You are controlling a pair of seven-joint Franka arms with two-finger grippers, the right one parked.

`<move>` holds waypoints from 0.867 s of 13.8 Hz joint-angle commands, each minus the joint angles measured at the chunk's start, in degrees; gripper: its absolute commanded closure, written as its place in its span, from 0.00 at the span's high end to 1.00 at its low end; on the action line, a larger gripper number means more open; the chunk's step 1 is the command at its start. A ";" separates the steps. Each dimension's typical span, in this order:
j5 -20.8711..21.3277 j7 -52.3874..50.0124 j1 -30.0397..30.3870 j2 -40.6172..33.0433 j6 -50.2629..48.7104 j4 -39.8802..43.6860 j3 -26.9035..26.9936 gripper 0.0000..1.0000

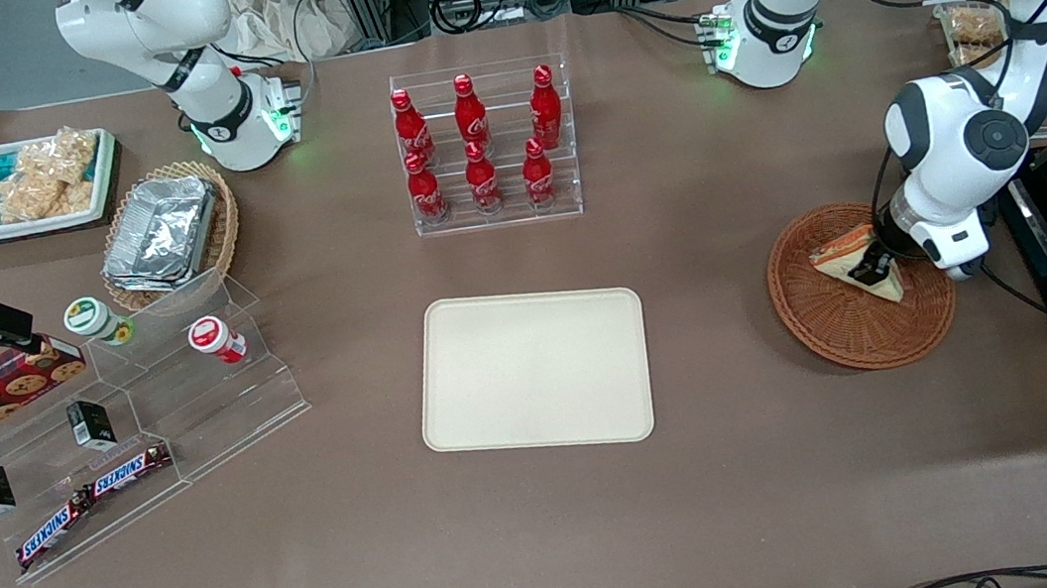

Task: Place sandwich from basket to tray
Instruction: 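Close the left gripper on the sandwich's upright edge, then lift the sandwich out of the basket with the left gripper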

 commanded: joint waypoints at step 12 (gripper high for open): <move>0.43 9.36 -0.17 0.06 -38.59 32.67 -5.21 0.00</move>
